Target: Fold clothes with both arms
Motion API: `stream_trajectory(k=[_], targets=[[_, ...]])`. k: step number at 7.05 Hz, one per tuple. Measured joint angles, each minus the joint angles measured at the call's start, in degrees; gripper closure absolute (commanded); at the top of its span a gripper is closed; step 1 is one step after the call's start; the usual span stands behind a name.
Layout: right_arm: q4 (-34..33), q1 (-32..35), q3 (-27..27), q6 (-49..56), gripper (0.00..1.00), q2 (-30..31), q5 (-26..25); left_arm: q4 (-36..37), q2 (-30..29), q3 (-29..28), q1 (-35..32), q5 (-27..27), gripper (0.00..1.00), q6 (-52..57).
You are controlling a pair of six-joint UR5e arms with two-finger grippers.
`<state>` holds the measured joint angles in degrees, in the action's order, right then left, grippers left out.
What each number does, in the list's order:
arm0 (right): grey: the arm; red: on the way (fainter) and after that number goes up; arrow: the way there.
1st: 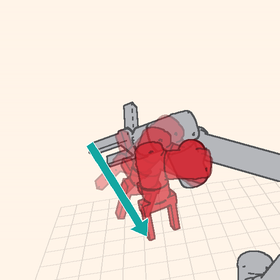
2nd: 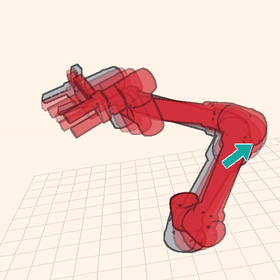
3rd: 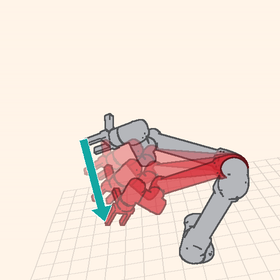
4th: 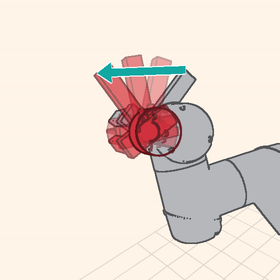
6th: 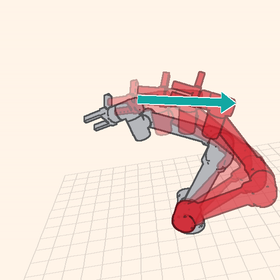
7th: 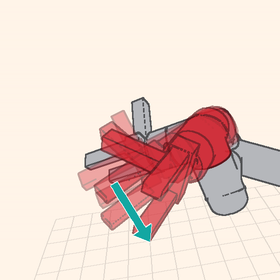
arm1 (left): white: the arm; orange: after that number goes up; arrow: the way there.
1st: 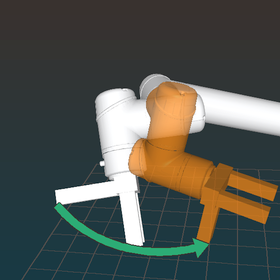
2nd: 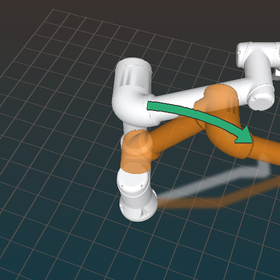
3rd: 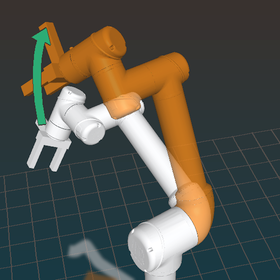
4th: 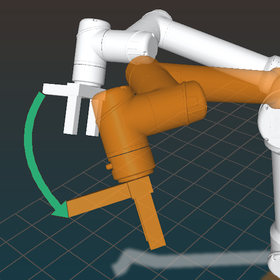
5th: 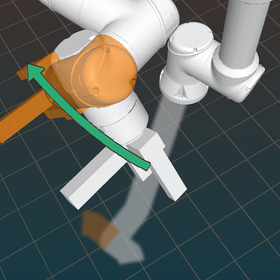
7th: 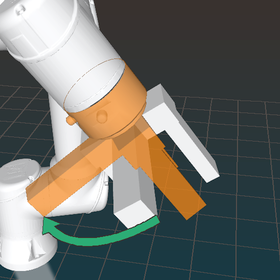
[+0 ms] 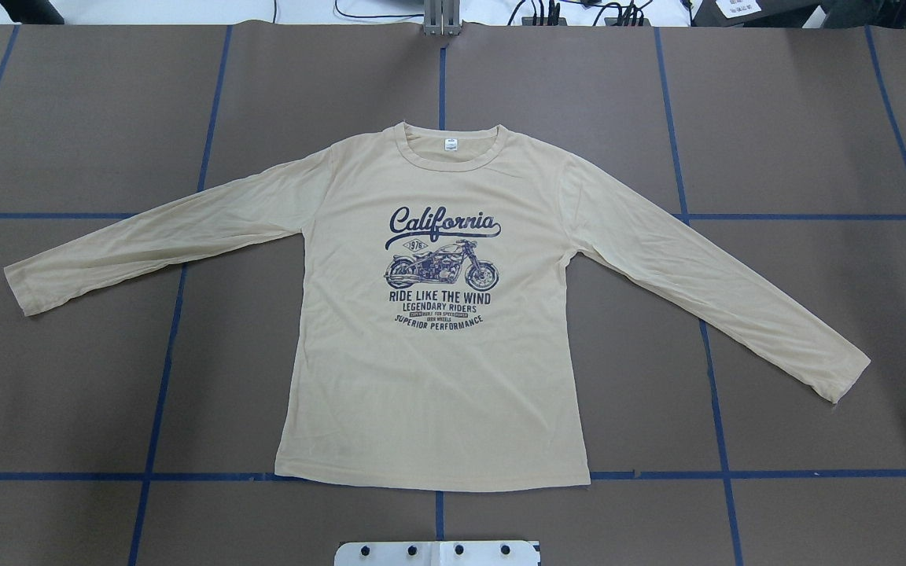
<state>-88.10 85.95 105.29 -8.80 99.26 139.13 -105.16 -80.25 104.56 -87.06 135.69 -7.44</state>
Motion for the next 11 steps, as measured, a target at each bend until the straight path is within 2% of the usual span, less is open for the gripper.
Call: stream_trajectory(k=[5, 8, 11], targets=[[1.4, -0.1, 0.2, 0.0, 0.00, -0.1, 0.3, -1.6, 1.7, 3.9, -0.2, 0.3, 0.00, 3.3], [10.9, -1.8, -0.8, -1.4, 0.00, 1.8, 0.7, -2.1, 3.4, 4.3, -0.2, 1.9, 0.00, 3.7], [20.8, -13.0, -1.0, -13.6, 0.01, 2.4, -2.1, -2.3, 3.7, 4.4, 0.0, 6.3, 0.00, 3.0]])
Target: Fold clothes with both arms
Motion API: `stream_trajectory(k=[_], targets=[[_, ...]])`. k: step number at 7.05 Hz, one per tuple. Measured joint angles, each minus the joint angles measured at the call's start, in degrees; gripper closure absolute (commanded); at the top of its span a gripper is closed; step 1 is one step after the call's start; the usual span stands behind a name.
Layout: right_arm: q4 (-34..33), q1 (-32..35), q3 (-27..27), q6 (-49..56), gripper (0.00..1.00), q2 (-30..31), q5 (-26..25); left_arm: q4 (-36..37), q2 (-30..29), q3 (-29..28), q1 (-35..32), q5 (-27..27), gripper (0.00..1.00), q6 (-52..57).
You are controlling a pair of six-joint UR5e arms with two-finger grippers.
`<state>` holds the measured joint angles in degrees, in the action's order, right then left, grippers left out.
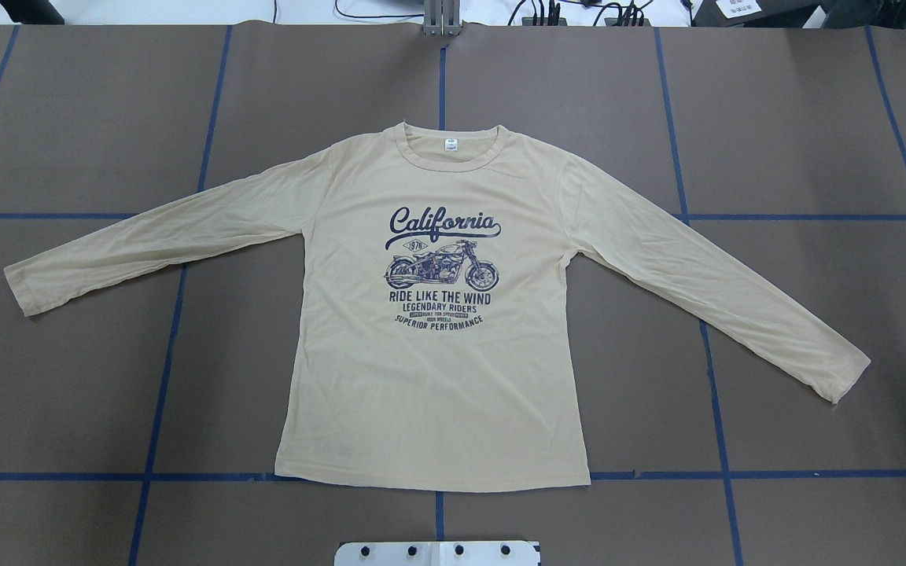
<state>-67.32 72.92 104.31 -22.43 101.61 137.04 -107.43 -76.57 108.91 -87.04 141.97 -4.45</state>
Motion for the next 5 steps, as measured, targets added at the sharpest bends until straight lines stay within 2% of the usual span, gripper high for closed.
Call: stream_trajectory(k=[3, 4, 5], targets=[[10.0, -8.9, -0.4, -17.2, 0.01, 2.3, -3.7, -0.1, 0.0, 0.0, 0.0, 0.4, 0.00, -0.3], [14.8, -10.4, -1.8, -23.3, 0.02, 3.5, -4.2, -0.1, 0.1, 0.0, 0.0, 0.4, 0.00, -0.4], [23.1, -12.1, -5.6, -29.3, 0.02, 4.5, -4.6, 0.0, 0.0, 0.0, 0.0, 0.4, 0.00, -0.4]])
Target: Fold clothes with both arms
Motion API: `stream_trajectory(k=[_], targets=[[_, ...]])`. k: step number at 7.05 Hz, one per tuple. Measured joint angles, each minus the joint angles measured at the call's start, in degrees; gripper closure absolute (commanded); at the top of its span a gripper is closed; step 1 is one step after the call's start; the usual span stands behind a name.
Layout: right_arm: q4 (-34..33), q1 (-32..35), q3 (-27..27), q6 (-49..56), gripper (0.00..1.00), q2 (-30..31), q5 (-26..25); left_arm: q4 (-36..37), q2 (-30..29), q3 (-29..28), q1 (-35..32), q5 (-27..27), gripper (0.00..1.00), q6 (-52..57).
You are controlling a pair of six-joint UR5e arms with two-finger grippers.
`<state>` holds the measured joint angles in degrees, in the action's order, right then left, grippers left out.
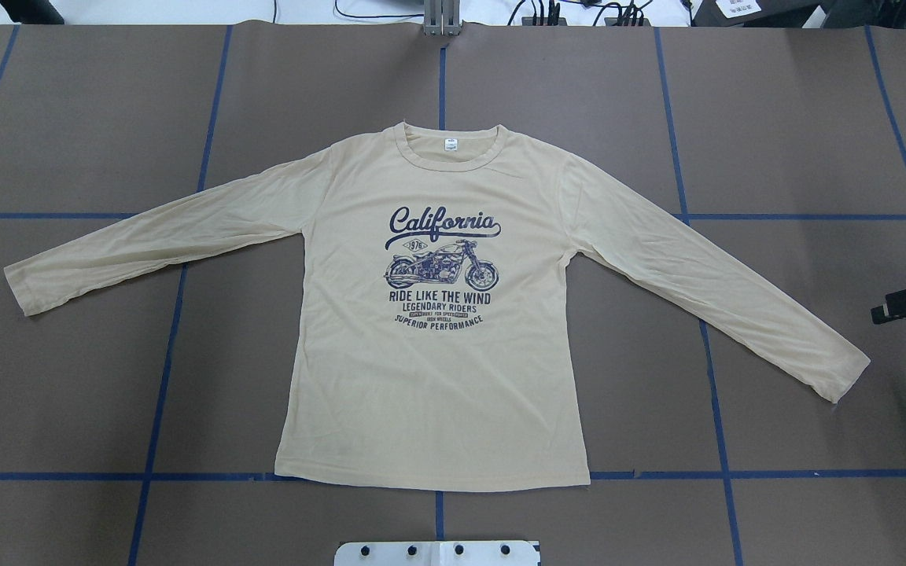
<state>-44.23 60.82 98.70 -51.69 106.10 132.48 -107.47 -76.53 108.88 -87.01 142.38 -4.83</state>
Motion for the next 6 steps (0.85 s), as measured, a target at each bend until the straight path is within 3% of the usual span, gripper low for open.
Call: stream_trajectory(k=[2, 3, 6], targets=[[16.4, -6.0, -8.5, -12.8, 0.09, -0.7, -4.0, 0.1, 0.0, -0.1, 0.0, 0.0, 0.00, 0.0], [19.4, -9.2, -9.8, -18.4, 0.22, -1.6, -7.1, 0.1, 0.0, -0.1, 0.0, 0.0, 0.00, 0.0], [20.8, -11.4, -7.3, -23.0, 0.23, 1.4, -9.6, 0.1, 0.1, -0.1, -0.1, 0.1, 0.00, 0.0]])
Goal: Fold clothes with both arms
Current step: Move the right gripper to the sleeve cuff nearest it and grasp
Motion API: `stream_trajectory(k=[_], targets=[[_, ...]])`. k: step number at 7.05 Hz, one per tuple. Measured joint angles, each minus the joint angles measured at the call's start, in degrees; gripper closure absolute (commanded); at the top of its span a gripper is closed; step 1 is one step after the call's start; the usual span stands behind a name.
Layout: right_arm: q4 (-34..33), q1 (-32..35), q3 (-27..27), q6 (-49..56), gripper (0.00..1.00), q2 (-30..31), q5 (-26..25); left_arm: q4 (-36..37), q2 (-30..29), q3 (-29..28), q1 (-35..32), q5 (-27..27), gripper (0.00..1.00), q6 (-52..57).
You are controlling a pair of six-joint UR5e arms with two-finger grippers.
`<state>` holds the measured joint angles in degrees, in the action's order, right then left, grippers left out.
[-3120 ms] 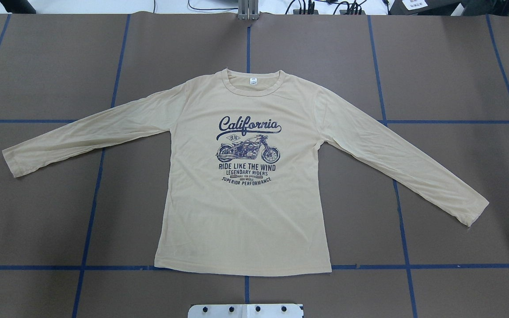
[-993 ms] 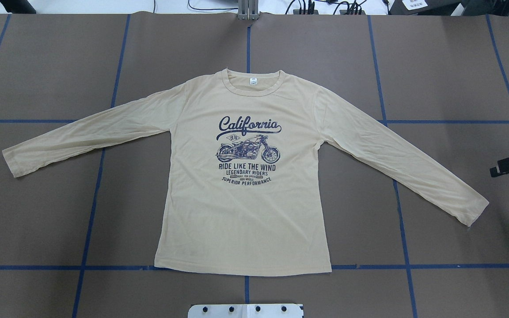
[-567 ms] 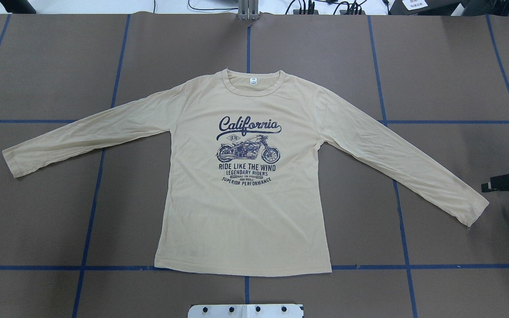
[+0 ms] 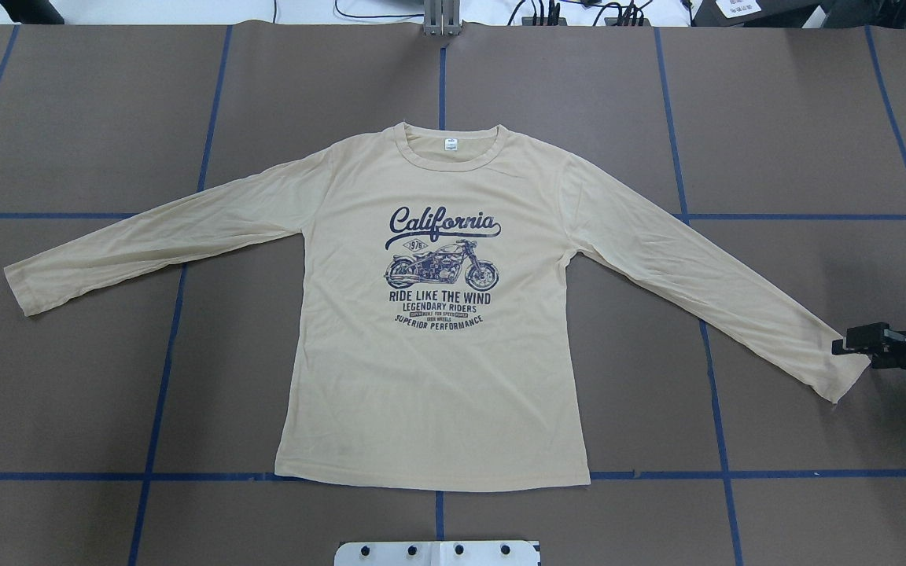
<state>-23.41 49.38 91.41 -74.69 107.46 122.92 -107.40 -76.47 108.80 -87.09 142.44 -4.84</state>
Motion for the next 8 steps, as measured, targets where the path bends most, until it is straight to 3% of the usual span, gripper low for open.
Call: stream_trajectory(k=[2, 6, 8], targets=[[0.0, -0.2, 2.0, -0.2, 0.23, 2.4, -0.1, 0.0, 0.0, 0.0, 0.0, 0.0, 0.00, 0.0], [-1.0, -0.6, 1.3, -0.2, 0.23, 1.6, -0.9, 0.0, 0.0, -0.3, 0.1, -0.1, 0.00, 0.1], [-2.4, -0.6, 0.8, 0.2, 0.34, 0.6, -1.6, 0.0, 0.0, -0.3, 0.1, -0.1, 0.00, 0.1]])
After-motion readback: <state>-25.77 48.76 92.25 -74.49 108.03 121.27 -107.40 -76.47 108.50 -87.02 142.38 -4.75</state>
